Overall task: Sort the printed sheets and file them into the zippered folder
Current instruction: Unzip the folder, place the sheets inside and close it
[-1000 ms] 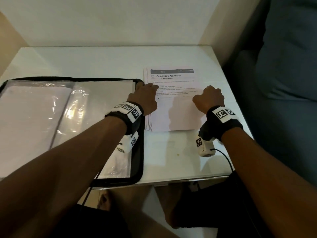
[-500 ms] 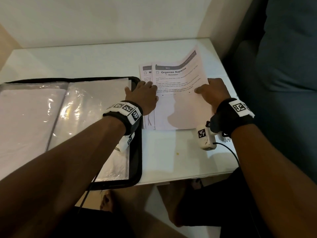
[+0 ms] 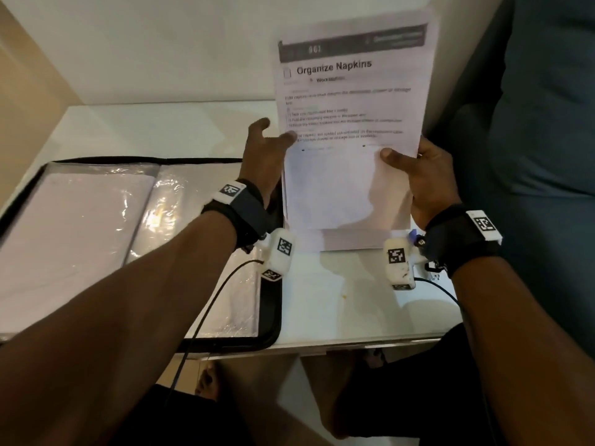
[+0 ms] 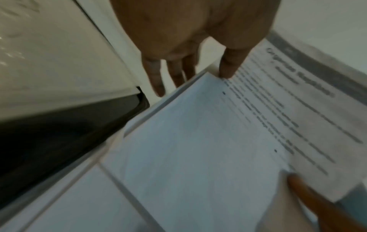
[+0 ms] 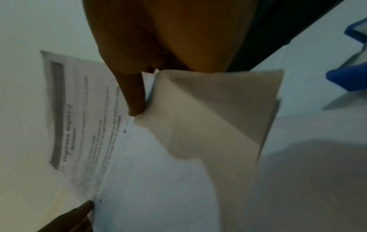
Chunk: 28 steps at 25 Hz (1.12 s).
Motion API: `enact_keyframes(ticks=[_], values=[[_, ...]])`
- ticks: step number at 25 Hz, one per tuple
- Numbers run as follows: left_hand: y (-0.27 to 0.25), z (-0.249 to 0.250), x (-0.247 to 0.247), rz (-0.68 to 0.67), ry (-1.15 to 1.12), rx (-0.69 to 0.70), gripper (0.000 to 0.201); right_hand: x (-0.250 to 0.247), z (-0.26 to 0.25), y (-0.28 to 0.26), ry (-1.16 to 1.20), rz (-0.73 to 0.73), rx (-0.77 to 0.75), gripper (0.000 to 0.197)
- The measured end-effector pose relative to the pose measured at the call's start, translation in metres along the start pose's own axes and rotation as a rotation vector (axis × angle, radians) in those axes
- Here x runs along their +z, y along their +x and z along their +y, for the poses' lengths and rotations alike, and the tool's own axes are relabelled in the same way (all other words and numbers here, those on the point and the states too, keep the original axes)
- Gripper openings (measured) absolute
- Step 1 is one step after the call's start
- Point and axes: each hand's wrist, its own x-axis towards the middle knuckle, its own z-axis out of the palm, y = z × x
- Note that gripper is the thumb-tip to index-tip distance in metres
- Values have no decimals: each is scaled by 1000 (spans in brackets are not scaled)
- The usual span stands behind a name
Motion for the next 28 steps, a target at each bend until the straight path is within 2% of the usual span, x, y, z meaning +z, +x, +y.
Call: enact_keyframes(ticks=[2,4,6,12,15,17,18,20,22,24,27,28], values=[[0,12,-8,-21,-98,87,28,6,-3,-2,44,-36,-54,30],[-1,20,-9,-43,-48,157,16,12,-5,-4,28,-80,-75,34],[-3,21,-10,-51,34,186,13,19,-3,-6,-39,-109,-91,36],[-1,11,-46,-144,78,226,14,45,-12,-11,-219,-112,-102,17],[-2,9,-84,-90,133,190,21,62,-19,-12,-183,-98,-113,17],[2,2,-115,-33,362,139,25,74,-20,-13,-140,-62,-118,17],[7,-5,-132,-39,588,115,26,79,-19,-13,-117,-35,-119,18],[14,-22,-161,-148,1035,20,29,95,-16,-10,-72,35,-114,20],[15,-38,-178,-282,1278,28,37,113,-11,-2,-6,115,-89,20],[15,-45,-182,-341,1313,110,44,136,-6,11,68,167,-64,22],[13,-53,-178,-277,1312,237,45,170,-2,33,182,210,16,23],[15,-53,-180,-234,1296,241,43,186,1,42,188,218,70,20]])
